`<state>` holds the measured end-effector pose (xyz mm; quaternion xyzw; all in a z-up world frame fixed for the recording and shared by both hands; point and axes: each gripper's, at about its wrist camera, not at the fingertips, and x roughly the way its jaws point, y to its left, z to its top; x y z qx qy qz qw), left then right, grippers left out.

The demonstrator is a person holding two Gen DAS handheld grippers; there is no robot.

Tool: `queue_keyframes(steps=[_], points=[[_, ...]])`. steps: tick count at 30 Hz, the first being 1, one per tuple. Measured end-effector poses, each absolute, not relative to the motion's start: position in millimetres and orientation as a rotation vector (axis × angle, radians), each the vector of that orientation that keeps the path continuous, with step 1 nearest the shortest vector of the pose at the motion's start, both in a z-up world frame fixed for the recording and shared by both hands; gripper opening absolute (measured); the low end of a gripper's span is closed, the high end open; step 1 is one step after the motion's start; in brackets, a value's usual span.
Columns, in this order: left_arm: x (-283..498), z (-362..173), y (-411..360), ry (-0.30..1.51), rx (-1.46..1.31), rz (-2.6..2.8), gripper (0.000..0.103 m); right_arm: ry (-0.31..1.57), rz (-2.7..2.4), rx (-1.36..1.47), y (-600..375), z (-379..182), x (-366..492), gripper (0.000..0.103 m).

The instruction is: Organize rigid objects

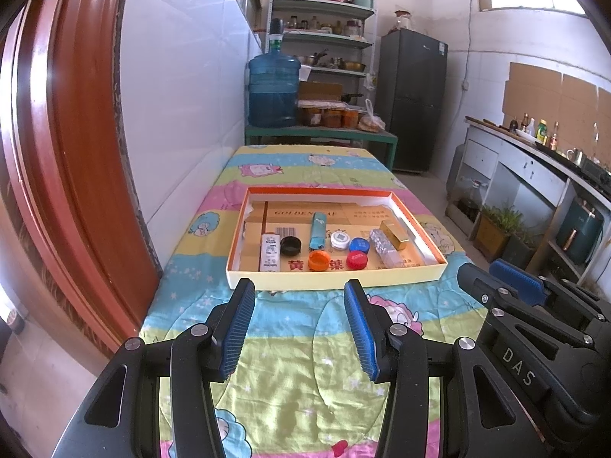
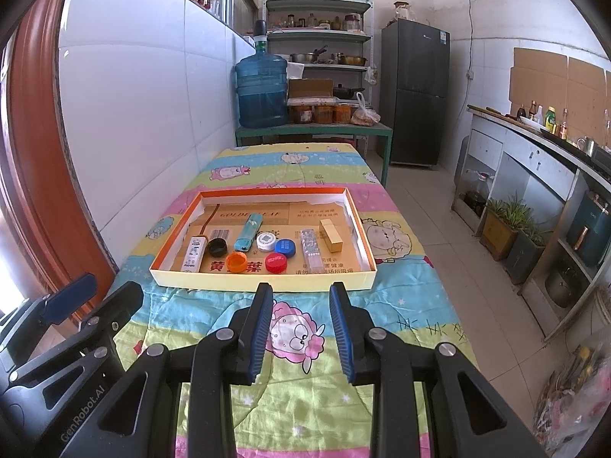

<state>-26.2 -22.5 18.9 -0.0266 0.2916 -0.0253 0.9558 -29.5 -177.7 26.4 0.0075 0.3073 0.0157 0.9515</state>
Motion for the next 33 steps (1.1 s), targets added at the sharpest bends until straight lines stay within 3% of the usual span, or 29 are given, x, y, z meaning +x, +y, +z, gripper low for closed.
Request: queue_keyframes(steps=[33], points=[[-26.6,13.8,-23.1,0.597,-0.052,-0.052,0.05,0.629,0.032,0.016,-178.1,22.3,-29.2,0.031]])
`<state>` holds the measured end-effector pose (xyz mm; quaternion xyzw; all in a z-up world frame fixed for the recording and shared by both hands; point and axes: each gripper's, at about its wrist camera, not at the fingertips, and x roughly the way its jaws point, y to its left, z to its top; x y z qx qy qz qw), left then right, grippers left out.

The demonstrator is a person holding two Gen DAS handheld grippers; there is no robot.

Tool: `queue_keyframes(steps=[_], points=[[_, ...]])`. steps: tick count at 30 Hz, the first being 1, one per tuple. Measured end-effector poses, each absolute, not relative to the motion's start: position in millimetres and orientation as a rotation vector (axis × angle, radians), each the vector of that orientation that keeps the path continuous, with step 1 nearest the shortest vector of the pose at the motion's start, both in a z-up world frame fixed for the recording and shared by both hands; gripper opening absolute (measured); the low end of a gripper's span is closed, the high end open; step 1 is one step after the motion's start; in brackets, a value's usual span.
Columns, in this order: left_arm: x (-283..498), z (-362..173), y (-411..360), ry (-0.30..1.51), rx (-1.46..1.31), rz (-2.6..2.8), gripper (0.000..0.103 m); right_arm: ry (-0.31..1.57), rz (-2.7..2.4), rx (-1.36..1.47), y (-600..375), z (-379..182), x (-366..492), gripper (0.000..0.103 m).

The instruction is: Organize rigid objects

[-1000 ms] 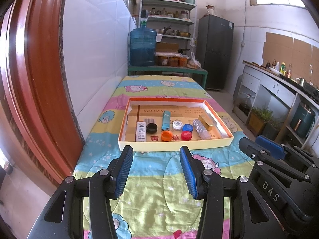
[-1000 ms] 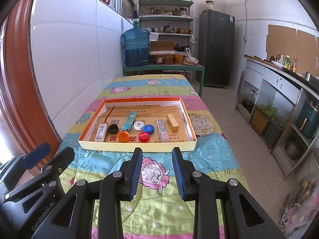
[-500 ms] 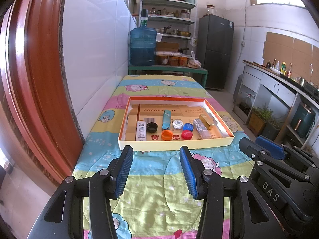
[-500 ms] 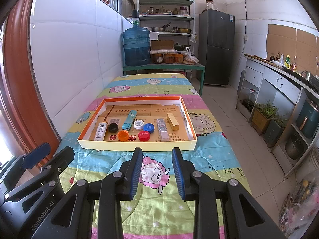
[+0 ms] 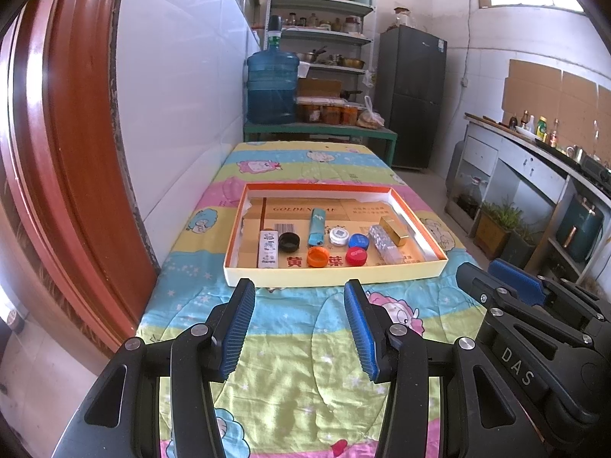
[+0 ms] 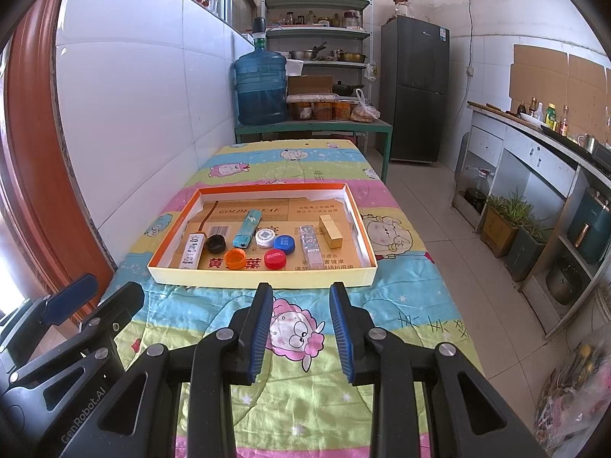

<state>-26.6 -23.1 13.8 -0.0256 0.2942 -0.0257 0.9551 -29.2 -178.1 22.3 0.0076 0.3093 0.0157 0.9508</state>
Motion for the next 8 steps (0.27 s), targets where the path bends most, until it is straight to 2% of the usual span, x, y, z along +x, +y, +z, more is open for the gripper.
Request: queue_keyframes(steps=[8], points=[[-27.6,8.0,-24.4,0.594,-0.035,-0.018,0.05,0.632,0.031,0.017,-178.6,18.9,-29.5,0.031]])
